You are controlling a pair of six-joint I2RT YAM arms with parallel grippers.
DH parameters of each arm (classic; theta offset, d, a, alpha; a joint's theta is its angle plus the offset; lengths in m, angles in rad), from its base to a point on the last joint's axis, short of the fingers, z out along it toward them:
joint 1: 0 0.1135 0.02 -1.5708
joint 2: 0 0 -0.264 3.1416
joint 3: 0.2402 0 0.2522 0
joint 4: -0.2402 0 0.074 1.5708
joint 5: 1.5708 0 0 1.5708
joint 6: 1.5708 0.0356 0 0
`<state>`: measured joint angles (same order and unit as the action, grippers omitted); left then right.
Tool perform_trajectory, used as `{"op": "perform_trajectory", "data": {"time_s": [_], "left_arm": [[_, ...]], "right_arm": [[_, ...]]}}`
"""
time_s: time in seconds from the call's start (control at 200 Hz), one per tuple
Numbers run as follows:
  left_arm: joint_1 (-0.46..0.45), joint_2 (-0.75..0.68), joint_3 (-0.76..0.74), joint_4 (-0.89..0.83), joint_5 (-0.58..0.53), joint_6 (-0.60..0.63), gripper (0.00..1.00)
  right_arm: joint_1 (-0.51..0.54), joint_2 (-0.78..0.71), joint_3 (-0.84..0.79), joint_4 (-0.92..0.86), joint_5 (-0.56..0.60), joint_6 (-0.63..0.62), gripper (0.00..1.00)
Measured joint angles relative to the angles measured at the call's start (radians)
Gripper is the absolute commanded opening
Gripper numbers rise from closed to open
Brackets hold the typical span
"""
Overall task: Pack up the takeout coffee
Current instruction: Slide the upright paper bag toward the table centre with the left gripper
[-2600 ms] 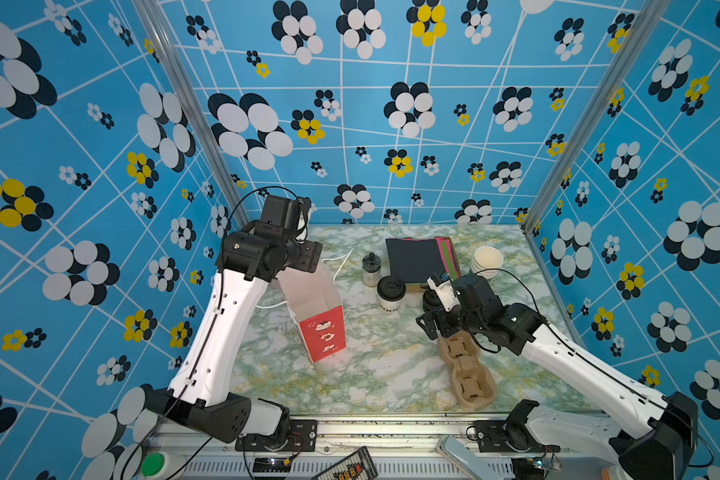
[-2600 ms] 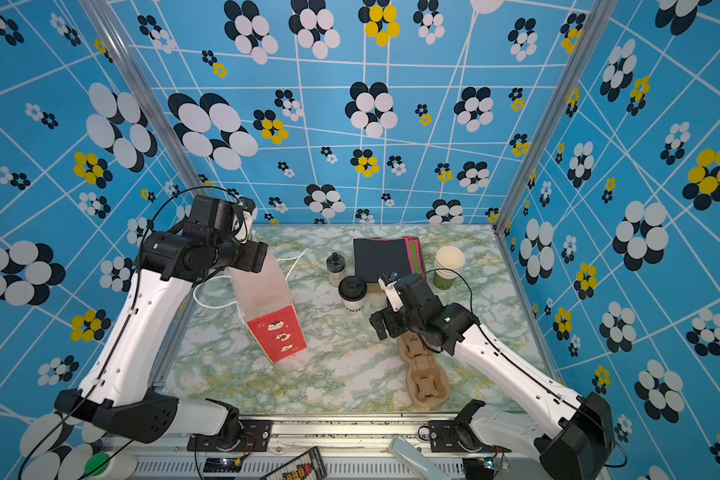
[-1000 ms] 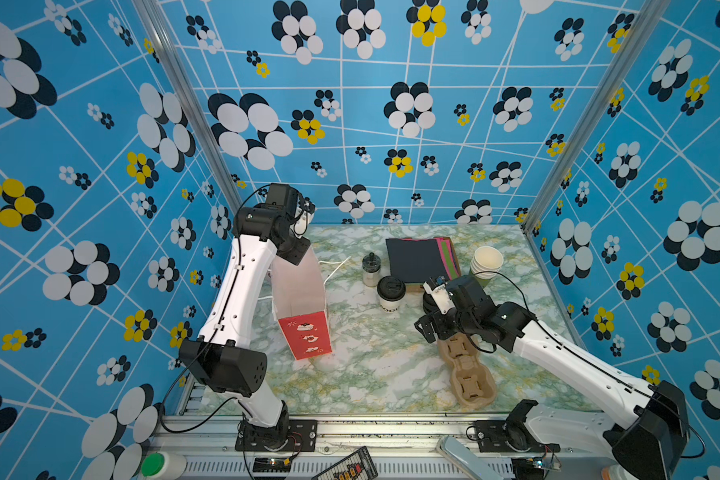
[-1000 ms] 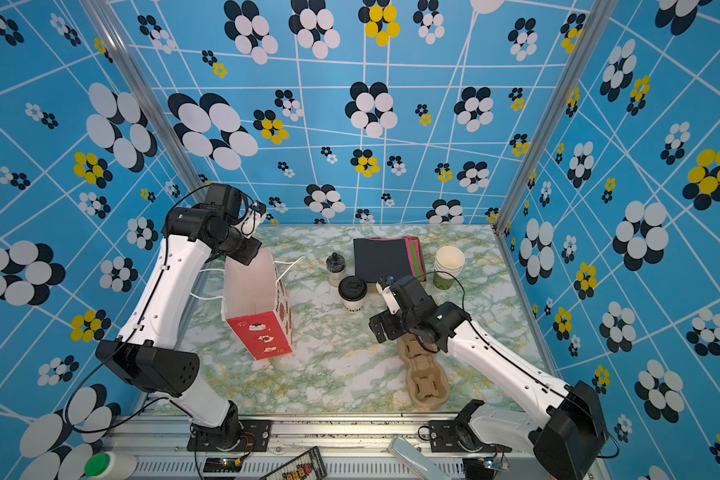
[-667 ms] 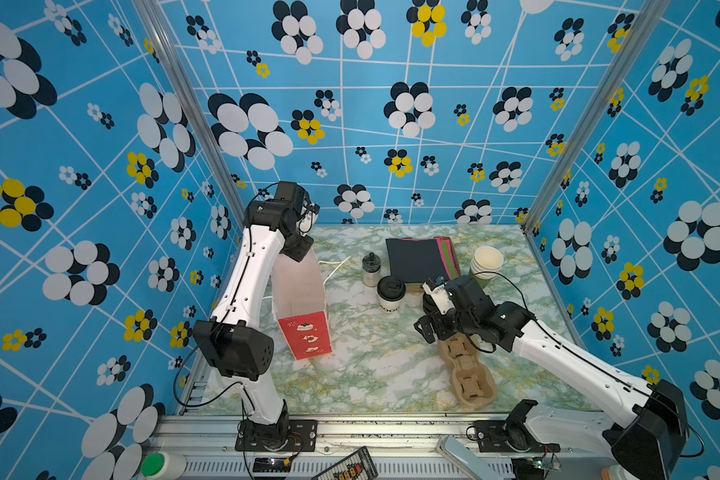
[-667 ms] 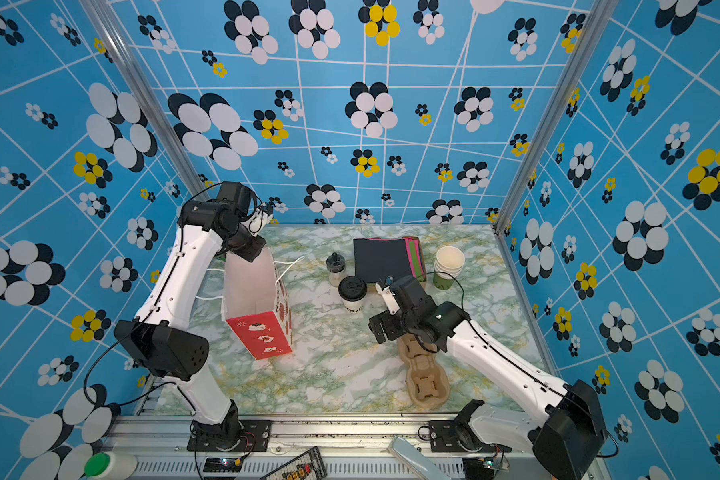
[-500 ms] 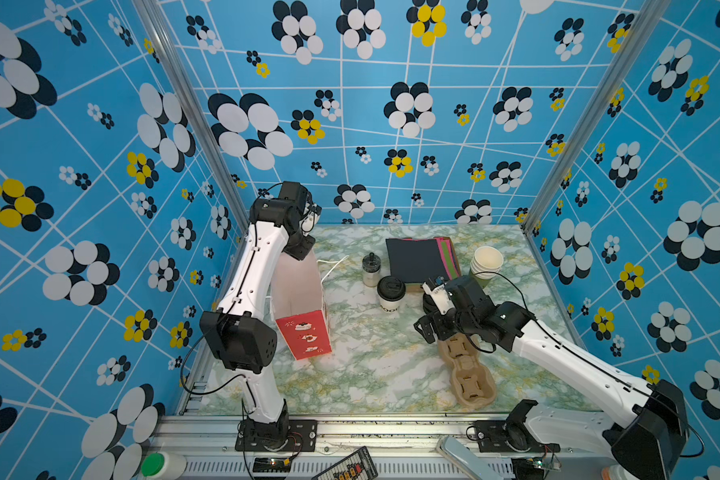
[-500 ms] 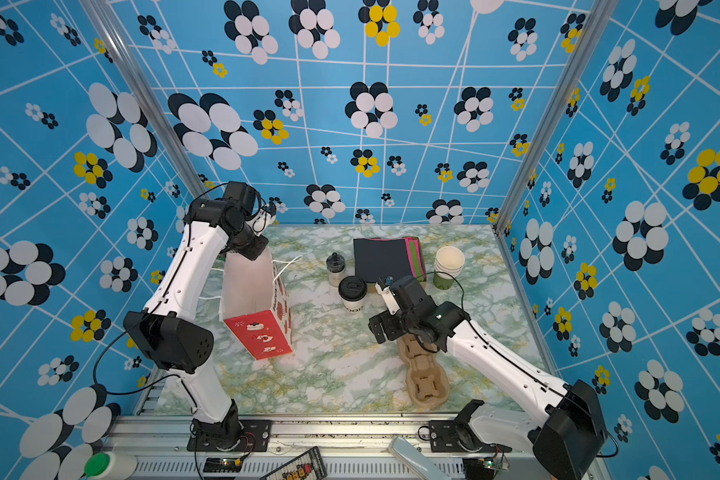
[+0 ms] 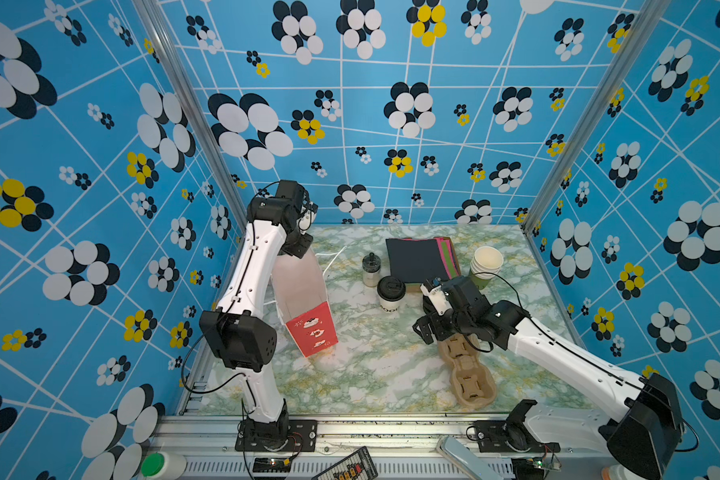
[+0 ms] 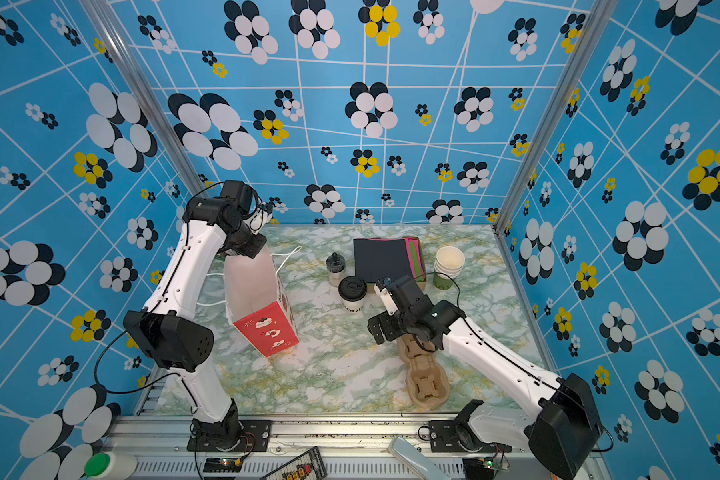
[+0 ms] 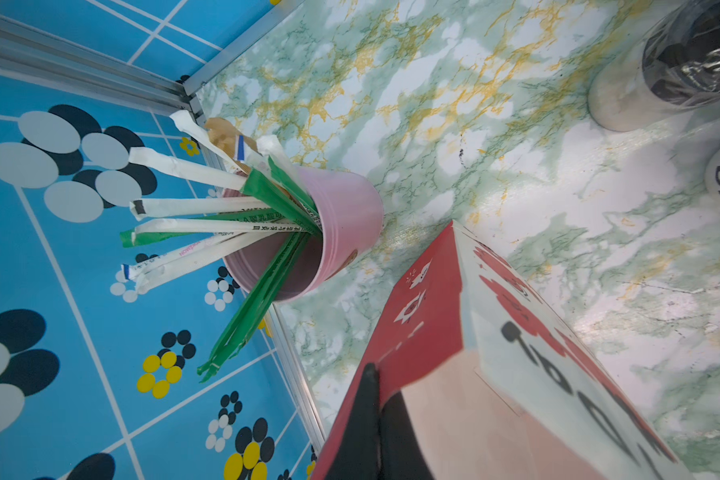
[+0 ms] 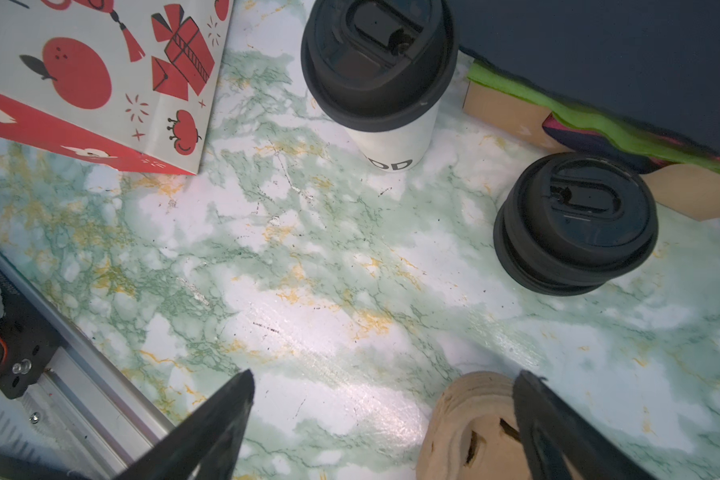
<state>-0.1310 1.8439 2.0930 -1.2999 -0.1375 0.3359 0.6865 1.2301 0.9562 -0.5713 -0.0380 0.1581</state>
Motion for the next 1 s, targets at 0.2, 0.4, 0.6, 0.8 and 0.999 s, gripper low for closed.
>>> {"op": "perform_trajectory", "data": {"time_s": [0.2, 0.4, 0.6, 0.8, 0.999], "left_arm": [[-0.014, -0.017, 0.003, -0.053, 0.101, -0.137, 0.0], [-0.055, -0.111, -0.021, -0.092, 0.202, -0.321, 0.0], [-0.108, -0.259, -0.14, -0.095, 0.262, -0.473, 0.0], [-0.14, -0.277, -0.205, -0.095, 0.266, -0.535, 0.0], [-0.145, -0.256, -0.233, -0.096, 0.27, -0.537, 0.1]], "right_arm": [[0.0, 0.001, 0.0, 0.0, -0.005, 0.0, 0.99], [0.0, 0.0, 0.0, 0.0, -0.007, -0.001, 0.99], [0.0, -0.003, 0.0, 0.0, -0.028, -0.005, 0.99], [0.0, -0.003, 0.004, 0.0, -0.057, -0.005, 0.99], [0.0, -0.003, 0.004, 0.0, -0.07, -0.005, 0.99]]}}
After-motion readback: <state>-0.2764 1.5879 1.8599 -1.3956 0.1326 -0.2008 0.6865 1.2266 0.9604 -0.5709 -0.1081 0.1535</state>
